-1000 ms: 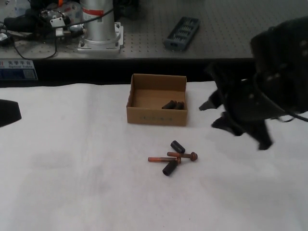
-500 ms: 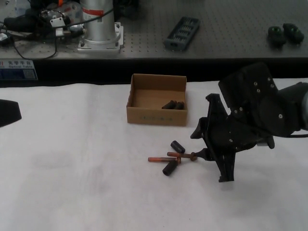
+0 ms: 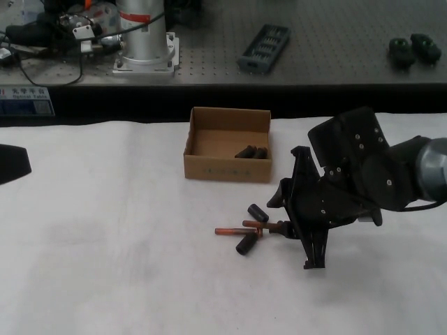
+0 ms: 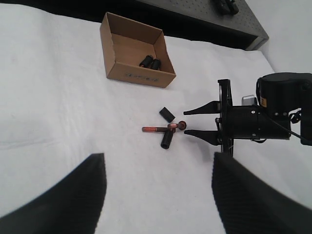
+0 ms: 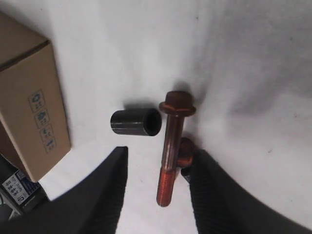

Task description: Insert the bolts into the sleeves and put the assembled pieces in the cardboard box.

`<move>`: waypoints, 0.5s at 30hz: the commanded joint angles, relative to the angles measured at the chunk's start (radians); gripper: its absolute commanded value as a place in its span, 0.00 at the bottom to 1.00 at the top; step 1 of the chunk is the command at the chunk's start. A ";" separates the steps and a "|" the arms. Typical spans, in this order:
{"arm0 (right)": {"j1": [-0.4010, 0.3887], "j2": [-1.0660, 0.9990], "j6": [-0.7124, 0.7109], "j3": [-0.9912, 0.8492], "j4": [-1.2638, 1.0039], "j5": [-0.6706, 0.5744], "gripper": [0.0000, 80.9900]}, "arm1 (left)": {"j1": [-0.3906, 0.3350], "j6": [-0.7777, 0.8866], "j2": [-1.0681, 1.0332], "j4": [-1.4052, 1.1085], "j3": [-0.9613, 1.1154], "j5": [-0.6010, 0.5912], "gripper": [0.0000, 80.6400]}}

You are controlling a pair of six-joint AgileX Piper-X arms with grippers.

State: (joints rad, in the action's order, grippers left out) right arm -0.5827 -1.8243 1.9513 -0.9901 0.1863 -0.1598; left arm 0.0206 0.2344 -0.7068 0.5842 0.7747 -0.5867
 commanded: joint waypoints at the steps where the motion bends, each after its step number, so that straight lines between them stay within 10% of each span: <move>1: 0.002 -0.014 0.054 -0.006 -0.044 0.023 0.41 | 0.002 -0.010 0.002 -0.002 0.002 0.000 0.58; 15: 0.004 -0.067 0.072 -0.021 -0.103 0.045 0.25 | 0.002 -0.010 0.002 -0.004 0.002 0.008 0.58</move>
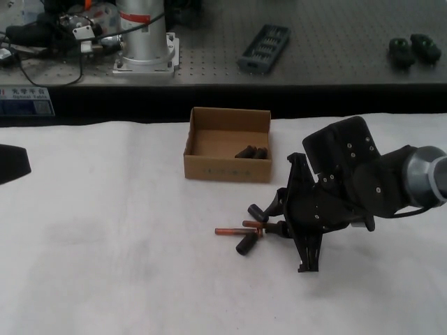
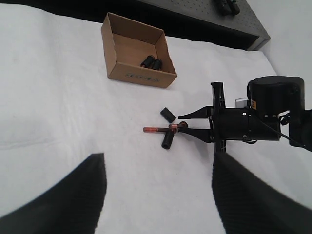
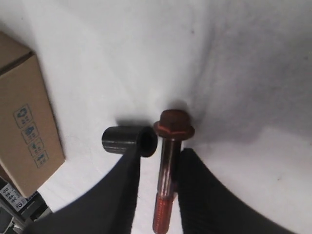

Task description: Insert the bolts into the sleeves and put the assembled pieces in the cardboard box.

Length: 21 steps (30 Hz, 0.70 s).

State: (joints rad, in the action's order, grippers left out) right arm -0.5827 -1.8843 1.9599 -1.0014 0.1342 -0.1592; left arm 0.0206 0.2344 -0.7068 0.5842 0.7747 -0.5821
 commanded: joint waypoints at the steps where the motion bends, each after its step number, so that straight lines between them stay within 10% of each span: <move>1: 0.004 -0.009 0.064 -0.009 -0.051 0.045 0.25 | 0.002 -0.010 0.002 -0.004 0.002 0.004 0.58; 21: 0.004 -0.030 0.060 -0.009 -0.005 0.058 0.25 | 0.002 -0.045 0.002 -0.025 0.002 0.004 0.58</move>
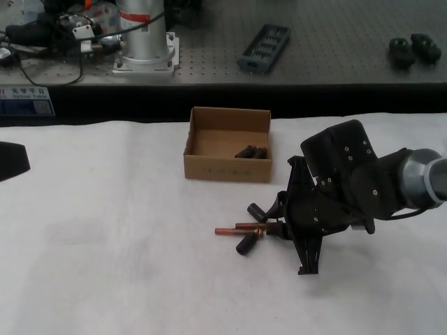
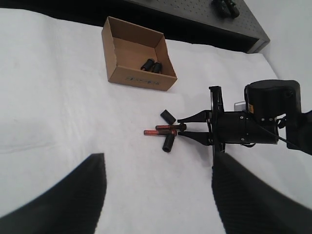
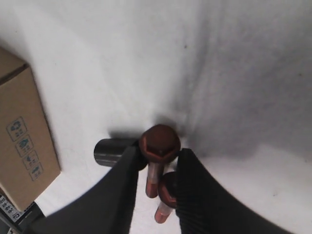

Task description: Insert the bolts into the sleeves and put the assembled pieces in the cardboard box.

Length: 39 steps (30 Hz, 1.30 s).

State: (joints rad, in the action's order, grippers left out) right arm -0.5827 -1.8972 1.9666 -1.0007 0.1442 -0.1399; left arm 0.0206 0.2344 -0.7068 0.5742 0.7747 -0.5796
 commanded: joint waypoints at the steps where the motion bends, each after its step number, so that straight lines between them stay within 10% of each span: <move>1: 0.004 -0.021 0.053 -0.010 -0.018 0.033 0.25 | 0.002 -0.069 0.002 -0.015 0.002 0.001 0.58; 24: 0.030 -0.082 0.013 -0.057 0.093 -0.011 0.25 | 0.002 -0.093 0.002 -0.050 0.002 0.053 0.58; 29: 0.030 -0.082 0.004 -0.063 0.122 -0.011 0.04 | 0.002 -0.093 0.002 -0.058 0.002 0.053 0.58; 39: 0.059 -0.054 -0.060 -0.064 0.006 -0.035 0.04 | 0.002 -0.093 0.002 -0.058 0.002 0.053 0.58</move>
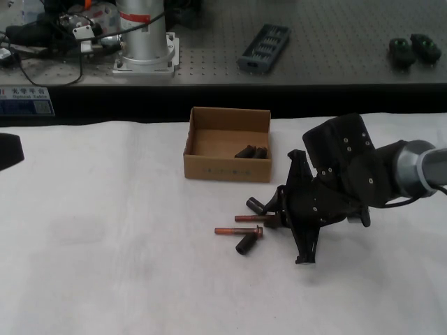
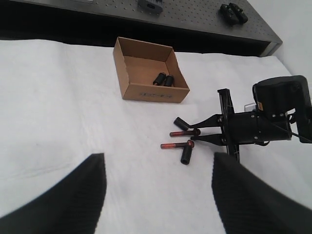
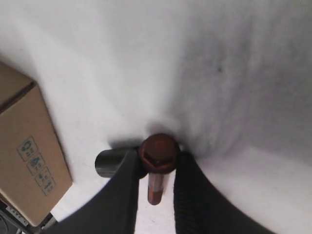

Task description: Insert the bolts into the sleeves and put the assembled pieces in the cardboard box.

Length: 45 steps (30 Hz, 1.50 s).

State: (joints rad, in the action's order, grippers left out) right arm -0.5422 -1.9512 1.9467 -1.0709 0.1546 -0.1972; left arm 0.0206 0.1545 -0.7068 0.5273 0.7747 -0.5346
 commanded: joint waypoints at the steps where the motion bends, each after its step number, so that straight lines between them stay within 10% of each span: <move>1: 0.023 0.009 -0.080 0.006 -0.002 0.022 0.04 | 0.002 -0.013 0.002 -0.012 0.002 0.008 0.58; 13: 0.069 0.168 -0.436 0.006 0.119 -0.041 0.04 | 0.002 -0.013 0.002 -0.013 0.002 0.008 0.58; 28: 0.114 0.216 -0.973 0.006 0.363 -0.446 0.04 | 0.002 -0.013 0.002 -0.013 0.002 0.008 0.58; 45: 0.109 0.213 -1.993 0.006 0.490 -0.104 0.04 | 0.002 -0.013 0.002 -0.013 0.002 0.008 0.58</move>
State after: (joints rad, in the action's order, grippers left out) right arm -0.4332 -1.7523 0.0867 -1.0601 0.6294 -0.3664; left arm 0.0206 0.1545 -0.7068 0.5227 0.7747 -0.5346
